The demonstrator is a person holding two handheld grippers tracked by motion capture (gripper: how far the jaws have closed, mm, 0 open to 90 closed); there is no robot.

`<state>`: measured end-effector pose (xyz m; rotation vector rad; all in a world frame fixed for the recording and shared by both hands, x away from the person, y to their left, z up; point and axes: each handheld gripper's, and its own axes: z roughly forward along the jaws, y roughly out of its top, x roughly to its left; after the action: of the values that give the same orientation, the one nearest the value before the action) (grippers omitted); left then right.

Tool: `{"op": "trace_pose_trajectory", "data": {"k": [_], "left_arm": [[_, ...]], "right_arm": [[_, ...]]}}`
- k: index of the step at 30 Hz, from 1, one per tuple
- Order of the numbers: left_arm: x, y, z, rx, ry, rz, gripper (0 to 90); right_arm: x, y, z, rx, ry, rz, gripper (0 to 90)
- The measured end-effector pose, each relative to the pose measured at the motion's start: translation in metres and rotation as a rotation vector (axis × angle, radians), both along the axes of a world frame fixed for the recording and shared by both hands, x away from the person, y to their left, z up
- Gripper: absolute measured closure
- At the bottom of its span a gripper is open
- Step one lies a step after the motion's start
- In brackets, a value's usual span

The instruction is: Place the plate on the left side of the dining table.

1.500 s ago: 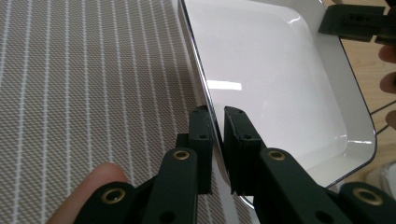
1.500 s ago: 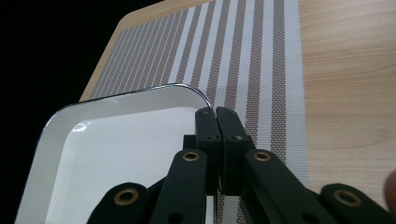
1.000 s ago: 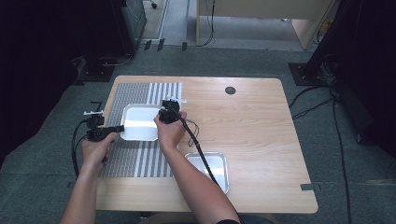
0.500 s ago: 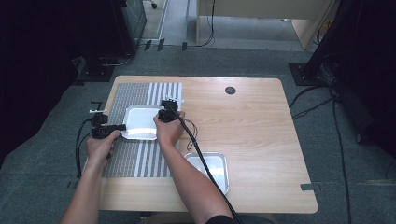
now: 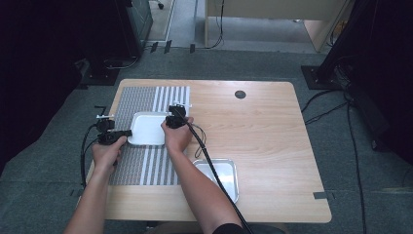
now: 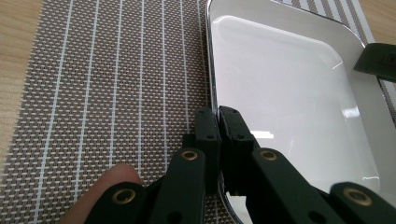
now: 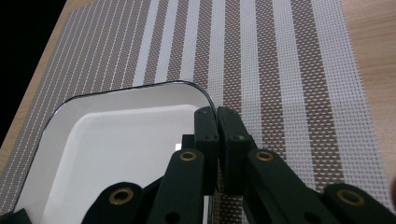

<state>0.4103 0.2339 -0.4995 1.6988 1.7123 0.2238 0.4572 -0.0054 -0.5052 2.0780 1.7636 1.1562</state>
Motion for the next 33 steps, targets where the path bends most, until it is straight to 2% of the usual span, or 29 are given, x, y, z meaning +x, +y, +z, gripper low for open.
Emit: {"op": "trace_pose_trajectory", "data": {"k": [4, 6, 7, 8, 9, 10, 15, 16, 19, 20, 23, 24, 25, 28, 33], "left_arm": [[-0.002, 0.001, 0.001, 0.004, -0.013, -0.007, 82.1], [-0.004, 0.0, 0.003, 0.022, -0.033, -0.004, 77.9], [-0.004, 0.0, 0.003, 0.022, -0.033, -0.004, 74.9], [-0.006, 0.0, 0.005, 0.026, -0.05, -0.002, 74.9], [-0.008, 0.0, 0.007, 0.042, -0.063, 0.01, 68.2], [-0.008, 0.0, 0.007, 0.042, -0.063, 0.01, 66.5], [-0.015, 0.006, 0.011, 0.011, -0.093, 0.02, 60.4], [-0.017, 0.007, 0.012, 0.005, -0.1, 0.02, 60.4], [-0.026, 0.01, 0.015, -0.022, -0.138, 0.034, 54.0], [-0.026, 0.01, 0.015, -0.022, -0.138, 0.034, 52.8], [-0.033, 0.01, 0.019, -0.038, -0.164, 0.027, 50.1], [-0.038, 0.008, 0.022, -0.022, -0.175, 0.016, 46.7], [-0.041, 0.008, 0.023, -0.012, -0.182, 0.013, 46.1], [-0.046, 0.006, 0.025, 0.001, -0.196, 0.007, 43.9], [-0.057, 0.005, 0.027, -0.02, -0.208, 0.009, 35.1]], "right_arm": [[0.0, -0.002, 0.001, -0.004, -0.02, 0.022, 82.0], [0.001, -0.003, 0.003, 0.012, -0.021, 0.035, 76.6], [0.001, -0.003, 0.003, 0.012, -0.021, 0.035, 76.6], [0.001, -0.004, 0.003, 0.017, -0.021, 0.045, 74.9], [0.001, -0.006, 0.003, 0.027, -0.009, 0.068, 72.1], [0.001, -0.006, 0.003, 0.027, -0.009, 0.068, 72.1], [-0.002, -0.014, 0.013, 0.044, -0.032, 0.141, 64.0], [-0.002, -0.014, 0.013, 0.044, -0.032, 0.141, 64.0], [-0.008, -0.017, 0.021, 0.019, -0.079, 0.193, 59.8], [-0.009, -0.018, 0.023, 0.008, -0.091, 0.204, 59.7], [-0.013, -0.021, 0.027, 0.007, -0.107, 0.228, 58.4], [-0.017, -0.024, 0.03, 0.004, -0.126, 0.239, 53.5], [-0.018, -0.025, 0.031, -0.004, -0.134, 0.242, 52.1], [-0.02, -0.029, 0.033, -0.009, -0.139, 0.267, 48.1], [-0.026, -0.042, 0.035, -0.002, -0.14, 0.291, 39.4]]}}
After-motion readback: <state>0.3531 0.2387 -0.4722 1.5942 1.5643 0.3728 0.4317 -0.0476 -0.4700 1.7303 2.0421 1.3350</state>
